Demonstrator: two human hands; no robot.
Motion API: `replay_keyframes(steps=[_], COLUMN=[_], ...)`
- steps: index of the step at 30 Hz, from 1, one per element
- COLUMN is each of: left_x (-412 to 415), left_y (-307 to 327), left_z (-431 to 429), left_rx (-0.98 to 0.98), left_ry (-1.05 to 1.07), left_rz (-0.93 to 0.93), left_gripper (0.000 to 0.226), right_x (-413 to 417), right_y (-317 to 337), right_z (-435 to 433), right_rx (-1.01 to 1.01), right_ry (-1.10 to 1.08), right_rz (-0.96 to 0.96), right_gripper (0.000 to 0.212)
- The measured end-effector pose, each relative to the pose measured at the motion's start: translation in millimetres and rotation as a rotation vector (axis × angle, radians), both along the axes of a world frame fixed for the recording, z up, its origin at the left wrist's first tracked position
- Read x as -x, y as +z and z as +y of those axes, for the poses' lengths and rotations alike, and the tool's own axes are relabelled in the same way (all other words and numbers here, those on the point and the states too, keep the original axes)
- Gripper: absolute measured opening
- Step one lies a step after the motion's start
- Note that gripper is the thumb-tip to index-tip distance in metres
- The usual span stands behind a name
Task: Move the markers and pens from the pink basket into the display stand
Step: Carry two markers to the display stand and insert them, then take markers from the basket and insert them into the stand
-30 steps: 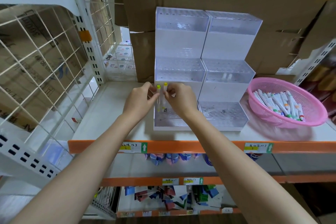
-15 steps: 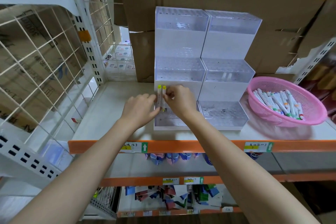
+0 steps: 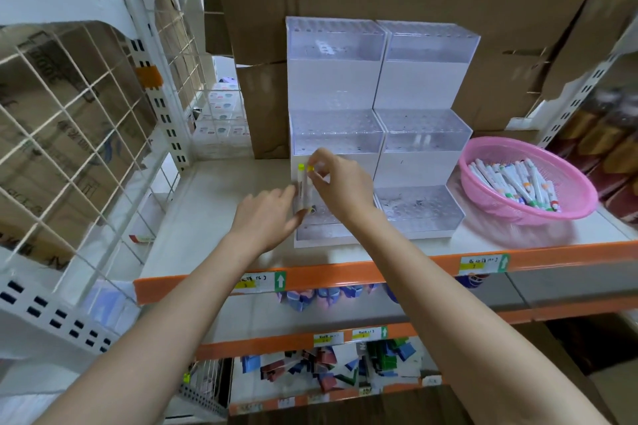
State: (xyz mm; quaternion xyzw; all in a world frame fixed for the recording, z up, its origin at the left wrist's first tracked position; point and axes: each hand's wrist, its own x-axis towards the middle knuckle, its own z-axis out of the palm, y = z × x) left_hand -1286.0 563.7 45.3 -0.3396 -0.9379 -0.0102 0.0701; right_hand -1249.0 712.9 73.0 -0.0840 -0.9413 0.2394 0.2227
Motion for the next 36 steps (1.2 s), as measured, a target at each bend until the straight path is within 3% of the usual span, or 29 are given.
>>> replay_keyframes(steps=[8, 14, 25, 36], left_x=[-13, -40, -73, -100], left_y=[-1, -8, -8, -5], left_z=[-12, 0, 89, 246], left_rx=[-0.065, -0.126, -0.066, -0.083], left_ry=[-0.048, -0.177, -0.278, -0.292], left_rz=[0.009, 0.027, 0.015, -0.026], left_gripper=[0.049, 0.051, 0.059, 0.057], right_x=[-31, -70, -126, -144], right_y=[-10, -26, -32, -22], right_z=[-6, 8, 80, 233], right_rx=[0.041, -0.071, -0.122, -0.210], right_ry=[-0.034, -0.059, -0.201, -0.182], right_rz=[-0.020, -0.200, -0.279, -0.282], right_gripper=[0.039, 0.051, 0.056, 0.051])
